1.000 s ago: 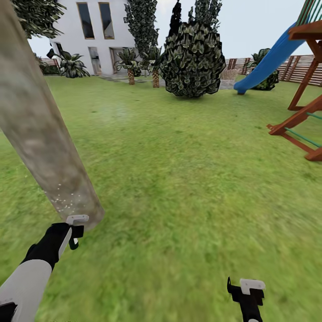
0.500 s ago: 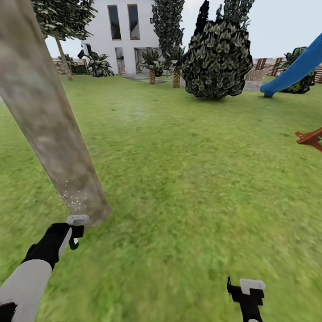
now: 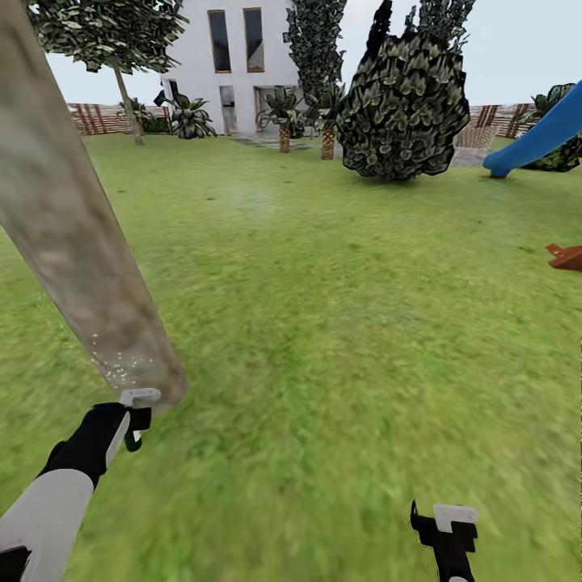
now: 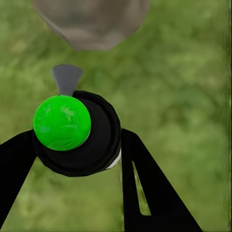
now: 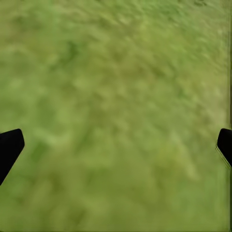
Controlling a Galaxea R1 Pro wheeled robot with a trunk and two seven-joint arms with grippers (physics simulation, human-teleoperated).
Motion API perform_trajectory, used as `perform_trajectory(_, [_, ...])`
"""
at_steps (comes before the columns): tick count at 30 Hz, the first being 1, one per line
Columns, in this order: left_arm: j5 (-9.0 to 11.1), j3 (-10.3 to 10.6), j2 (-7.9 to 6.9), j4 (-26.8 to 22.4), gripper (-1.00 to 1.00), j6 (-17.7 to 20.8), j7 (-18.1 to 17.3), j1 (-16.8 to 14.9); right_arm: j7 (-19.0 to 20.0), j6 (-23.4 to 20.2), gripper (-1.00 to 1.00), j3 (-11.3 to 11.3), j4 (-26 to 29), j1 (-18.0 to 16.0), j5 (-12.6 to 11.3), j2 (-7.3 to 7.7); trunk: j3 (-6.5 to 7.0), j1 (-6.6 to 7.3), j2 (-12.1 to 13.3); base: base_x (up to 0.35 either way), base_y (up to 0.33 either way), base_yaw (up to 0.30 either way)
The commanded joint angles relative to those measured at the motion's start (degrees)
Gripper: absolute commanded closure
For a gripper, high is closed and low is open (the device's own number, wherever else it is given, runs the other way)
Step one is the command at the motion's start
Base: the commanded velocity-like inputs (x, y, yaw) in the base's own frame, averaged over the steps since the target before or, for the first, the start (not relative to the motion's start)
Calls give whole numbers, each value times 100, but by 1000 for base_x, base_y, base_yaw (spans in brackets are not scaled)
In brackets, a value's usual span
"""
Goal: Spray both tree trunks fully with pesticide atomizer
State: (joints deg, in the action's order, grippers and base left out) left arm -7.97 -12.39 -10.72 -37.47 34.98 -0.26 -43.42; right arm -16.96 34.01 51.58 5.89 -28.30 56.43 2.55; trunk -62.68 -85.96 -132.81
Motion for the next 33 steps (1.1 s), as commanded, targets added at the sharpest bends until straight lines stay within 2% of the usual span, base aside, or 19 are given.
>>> perform_trajectory(1, [-2,0,0,2,100,0,0,0,0,0,-100,1,0,0,0,0,0,0,0,144,-251,0])
perform_trajectory(7, [-2,-1,0,-6,100,0,0,0,0,0,-100,-7,0,0,0,0,0,0,0,144,-251,62])
perform_trajectory(30, [-2,-6,-1,-6,100,0,0,0,0,0,-100,-7,0,0,0,0,0,0,0,154,-250,275])
perform_trajectory(33, [29,-18,57,53,100,0,-7,0,0,0,-100,-7,0,0,0,0,0,0,0,178,-243,278])
